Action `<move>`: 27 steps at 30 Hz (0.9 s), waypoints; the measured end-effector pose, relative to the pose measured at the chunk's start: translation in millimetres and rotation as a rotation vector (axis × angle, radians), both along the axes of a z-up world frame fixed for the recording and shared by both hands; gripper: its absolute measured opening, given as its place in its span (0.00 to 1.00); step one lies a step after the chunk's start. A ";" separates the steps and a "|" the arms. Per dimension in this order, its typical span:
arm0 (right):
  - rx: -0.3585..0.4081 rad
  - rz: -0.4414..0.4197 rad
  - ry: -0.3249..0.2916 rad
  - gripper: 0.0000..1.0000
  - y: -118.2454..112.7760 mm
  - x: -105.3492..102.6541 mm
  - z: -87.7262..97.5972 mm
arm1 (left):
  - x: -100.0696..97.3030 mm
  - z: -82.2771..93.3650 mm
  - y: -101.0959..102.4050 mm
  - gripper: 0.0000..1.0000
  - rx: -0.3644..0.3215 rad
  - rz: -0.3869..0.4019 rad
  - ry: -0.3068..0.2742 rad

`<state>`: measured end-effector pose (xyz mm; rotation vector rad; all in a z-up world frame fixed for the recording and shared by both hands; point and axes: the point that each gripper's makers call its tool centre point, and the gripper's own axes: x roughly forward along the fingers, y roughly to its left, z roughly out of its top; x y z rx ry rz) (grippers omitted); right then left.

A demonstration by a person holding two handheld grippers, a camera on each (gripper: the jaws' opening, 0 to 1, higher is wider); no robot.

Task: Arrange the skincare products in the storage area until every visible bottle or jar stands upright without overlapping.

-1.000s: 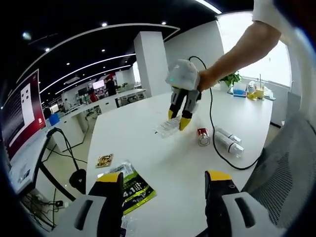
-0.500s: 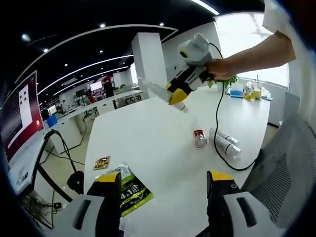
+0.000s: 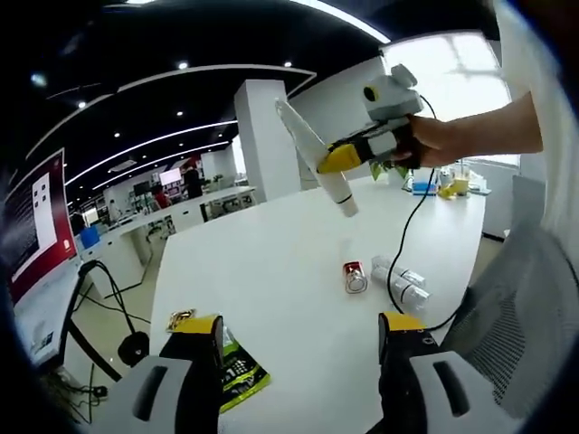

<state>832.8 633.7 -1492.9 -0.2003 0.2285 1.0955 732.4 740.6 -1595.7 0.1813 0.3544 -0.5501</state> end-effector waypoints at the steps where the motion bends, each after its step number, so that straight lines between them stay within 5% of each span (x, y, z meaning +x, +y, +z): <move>1: 0.034 -0.009 0.007 0.25 -1.9 -7.6 4.6 | -0.4 0.1 -0.3 0.72 -0.006 -0.002 0.004; 9: 0.138 -0.014 0.037 0.25 0.7 -41.1 14.2 | -3.3 -1.6 -4.6 0.75 -0.079 -0.015 0.057; 14: 0.280 -0.026 0.123 0.25 5.1 -57.1 15.4 | -9.2 4.3 -14.0 0.76 -0.133 -0.056 0.072; 23: 0.319 -0.049 0.180 0.26 9.9 -76.5 -2.4 | -17.4 23.3 -31.2 0.75 -0.235 -0.137 0.105; 27: 0.326 -0.049 0.223 0.26 8.2 -83.9 -15.1 | -22.0 43.2 -41.2 0.77 -0.367 -0.176 0.116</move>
